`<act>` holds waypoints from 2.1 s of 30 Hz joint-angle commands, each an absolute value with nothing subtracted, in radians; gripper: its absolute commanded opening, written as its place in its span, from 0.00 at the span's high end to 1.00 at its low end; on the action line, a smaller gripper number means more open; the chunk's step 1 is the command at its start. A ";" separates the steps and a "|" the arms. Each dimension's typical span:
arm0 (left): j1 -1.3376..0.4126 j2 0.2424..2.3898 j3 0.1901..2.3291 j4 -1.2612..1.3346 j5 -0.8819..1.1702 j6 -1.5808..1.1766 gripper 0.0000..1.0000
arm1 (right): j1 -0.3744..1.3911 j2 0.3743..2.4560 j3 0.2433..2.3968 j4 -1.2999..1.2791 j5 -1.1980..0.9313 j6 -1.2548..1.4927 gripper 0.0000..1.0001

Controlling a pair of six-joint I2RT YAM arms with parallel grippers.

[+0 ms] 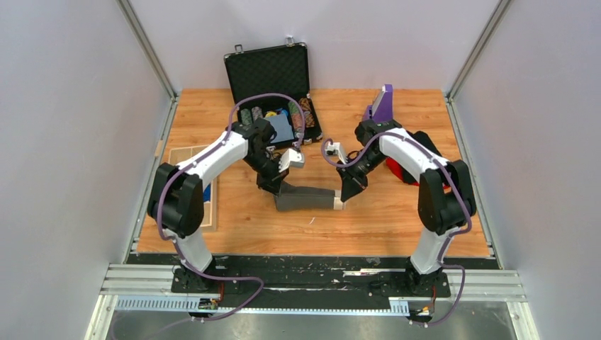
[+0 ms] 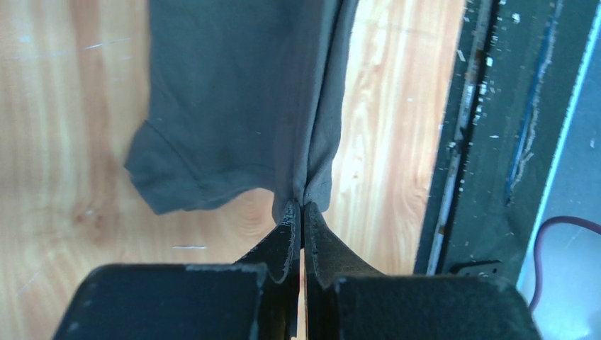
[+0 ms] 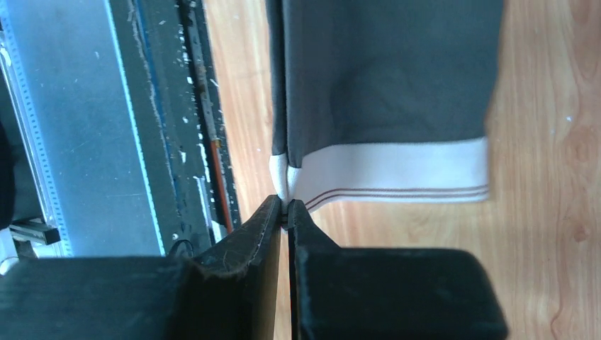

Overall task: Roll the underwear
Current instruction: Fold the underwear at the center of the board.

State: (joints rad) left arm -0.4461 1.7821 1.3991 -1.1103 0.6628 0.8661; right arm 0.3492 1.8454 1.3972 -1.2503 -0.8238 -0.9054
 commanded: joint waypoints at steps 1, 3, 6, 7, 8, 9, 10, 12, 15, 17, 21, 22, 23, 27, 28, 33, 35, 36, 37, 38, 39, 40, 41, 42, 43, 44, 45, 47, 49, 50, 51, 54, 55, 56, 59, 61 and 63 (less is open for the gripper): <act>-0.492 1.689 1.330 -1.112 0.694 0.877 1.00 | 0.371 1.758 1.426 -1.302 -0.876 -0.926 1.00; -0.494 1.686 1.320 -1.096 0.661 0.852 1.00 | 0.373 1.809 1.490 -1.305 -0.871 -0.908 1.00; -0.488 1.703 1.330 -1.086 0.611 0.830 1.00 | 0.371 1.912 1.560 -1.329 -0.850 -0.908 1.00; -0.484 1.714 1.344 -1.081 0.595 0.824 1.00 | 0.365 1.934 1.566 -1.331 -0.847 -0.910 1.00; -0.475 1.726 1.363 -1.081 0.591 0.823 1.00 | 0.361 1.952 1.573 -1.331 -0.848 -0.912 1.00; -0.470 1.731 1.373 -1.081 0.584 0.824 1.00 | 0.355 1.968 1.578 -1.331 -0.850 -0.913 1.00; -0.464 1.742 1.399 -1.081 0.580 0.827 1.00 | 0.350 1.983 1.586 -1.333 -0.853 -0.911 1.00; -0.457 1.761 1.441 -1.090 0.568 0.843 1.00 | 0.336 2.011 1.603 -1.342 -0.856 -0.910 1.00; -0.447 1.797 1.494 -1.123 0.560 0.876 1.00 | 0.323 2.041 1.621 -1.353 -0.862 -0.913 1.00; -0.443 1.835 1.528 -1.147 0.561 0.890 1.00 | 0.314 2.061 1.632 -1.356 -0.880 -0.907 1.00; -0.430 1.928 1.605 -1.178 0.564 0.875 1.00 | 0.307 2.129 1.700 -1.389 -0.899 -0.894 1.00; -0.422 1.954 1.628 -1.181 0.561 0.873 1.00 | 0.307 2.144 1.722 -1.391 -0.897 -0.889 1.00; -0.417 1.965 1.637 -1.179 0.547 0.870 1.00 | 0.306 2.165 1.740 -1.392 -0.891 -0.880 1.00; -0.395 2.007 1.678 -1.162 0.523 0.868 1.00 | 0.303 2.251 1.842 -1.454 -0.885 -0.857 1.00; -0.392 2.016 1.690 -1.160 0.520 0.865 1.00 | 0.303 2.266 1.867 -1.471 -0.893 -0.855 1.00; -0.382 2.020 1.687 -1.146 0.504 0.850 1.00 | 0.309 2.260 1.901 -1.435 -0.894 -0.853 1.00; -0.381 2.014 1.666 -1.131 0.504 0.839 1.00 | 0.310 2.277 1.927 -1.427 -0.890 -0.841 1.00; -0.381 2.013 1.658 -1.121 0.504 0.830 1.00 | 0.313 2.289 1.948 -1.430 -0.888 -0.836 1.00; -0.379 2.009 1.646 -1.115 0.504 0.825 1.00 | 0.314 2.300 1.969 -1.435 -0.888 -0.831 1.00; -0.378 2.008 1.640 -1.105 0.505 0.814 1.00 | 0.317 2.311 1.991 -1.441 -0.889 -0.827 1.00; -0.374 2.004 1.631 -1.099 0.503 0.809 1.00 | 0.318 2.320 2.011 -1.446 -0.890 -0.821 1.00; -0.373 2.001 1.627 -1.086 0.500 0.796 1.00 | 0.319 2.327 2.026 -1.446 -0.890 -0.814 1.00; -0.368 1.998 1.623 -1.073 0.499 0.791 1.00 | 0.319 2.334 2.042 -1.447 -0.892 -0.809 1.00; -0.366 1.995 1.622 -1.068 0.501 0.784 1.00 | 0.319 2.344 2.058 -1.450 -0.893 -0.805 1.00; -0.358 1.990 1.625 -1.064 0.502 0.782 1.00 | 0.319 2.354 2.072 -1.455 -0.892 -0.802 1.00; -0.354 1.989 1.630 -1.064 0.505 0.779 1.00 | 0.322 2.366 2.094 -1.469 -0.889 -0.801 1.00; -0.350 1.988 1.642 -1.075 0.505 0.778 1.00 | 0.323 2.376 2.112 -1.483 -0.886 -0.801 1.00; -0.344 1.989 1.661 -1.101 0.506 0.778 1.00 | 0.323 2.386 2.135 -1.502 -0.883 -0.801 1.00; -0.341 1.988 1.667 -1.119 0.497 0.778 1.00 | 0.324 2.381 2.131 -1.508 -0.870 -0.807 1.00; -0.341 1.988 1.666 -1.123 0.487 0.776 1.00 | 0.326 2.374 2.123 -1.506 -0.858 -0.807 1.00; -0.341 1.988 1.663 -1.127 0.480 0.774 1.00 | 0.328 2.365 2.108 -1.505 -0.846 -0.808 1.00; -0.334 1.988 1.657 -1.124 0.442 0.745 1.00 | 0.328 2.323 2.048 -1.493 -0.838 -0.824 1.00; -0.331 1.986 1.649 -1.114 0.439 0.734 1.00 | 0.328 2.306 2.028 -1.489 -0.841 -0.831 1.00; -0.326 1.981 1.645 -1.108 0.439 0.728 1.00 | 0.328 2.291 2.014 -1.484 -0.848 -0.834 1.00; -0.319 1.973 1.636 -1.103 0.456 0.703 1.00 | 0.331 2.267 1.997 -1.500 -0.874 -0.830 1.00; -0.316 1.967 1.636 -1.127 0.494 0.701 1.00 | 0.334 2.271 1.995 -1.536 -0.879 -0.809 1.00; -0.316 1.958 1.628 -1.169 0.554 0.719 1.00 | 0.337 2.255 1.954 -1.537 -0.876 -0.788 1.00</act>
State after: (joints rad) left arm -0.3351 2.0296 1.6268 -1.0988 0.4816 0.7292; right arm 0.3344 2.3444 1.9942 -1.4799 -0.8577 -0.8097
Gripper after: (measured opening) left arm 0.009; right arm 0.078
